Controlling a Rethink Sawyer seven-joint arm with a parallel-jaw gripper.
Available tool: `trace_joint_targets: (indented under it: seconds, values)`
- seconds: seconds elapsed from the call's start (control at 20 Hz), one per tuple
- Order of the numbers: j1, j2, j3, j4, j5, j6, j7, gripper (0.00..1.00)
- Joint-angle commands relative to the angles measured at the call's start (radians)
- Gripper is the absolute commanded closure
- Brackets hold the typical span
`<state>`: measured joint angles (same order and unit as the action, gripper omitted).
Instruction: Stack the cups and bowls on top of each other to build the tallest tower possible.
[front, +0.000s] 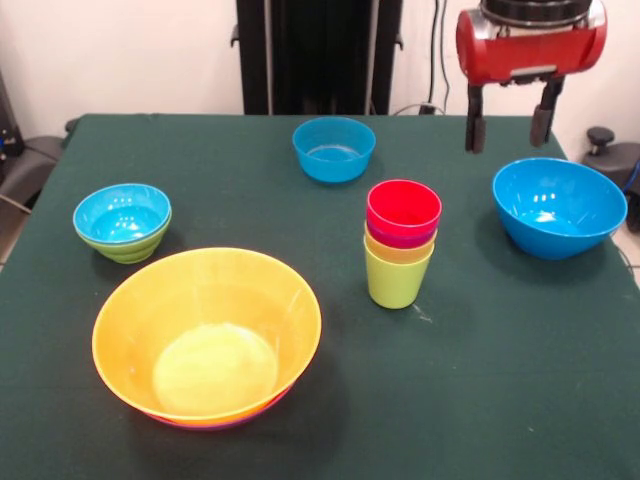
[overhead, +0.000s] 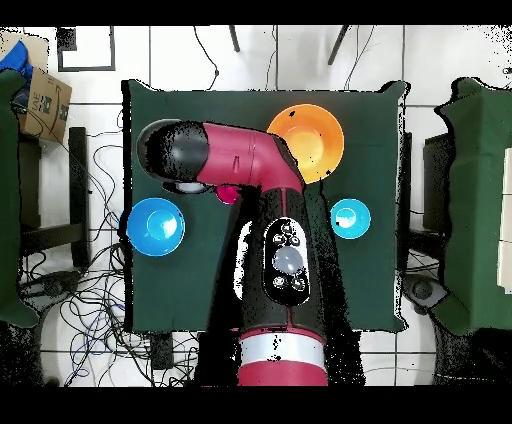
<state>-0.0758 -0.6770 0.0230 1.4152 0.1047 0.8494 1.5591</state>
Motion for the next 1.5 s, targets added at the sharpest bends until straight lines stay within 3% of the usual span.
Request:
trace_joint_targets:
  seconds: [0.05,0.7,1.5]
  values:
    - [-0.015,0.091,0.061,0.091,-0.032,-0.093,0.095,0.0]
    - [-0.073,0.111,0.163,0.117,-0.011,-0.126,-0.012,0.0]
    - [-0.128,0.087,0.307,0.19,0.023,-0.134,0.01,0.0]
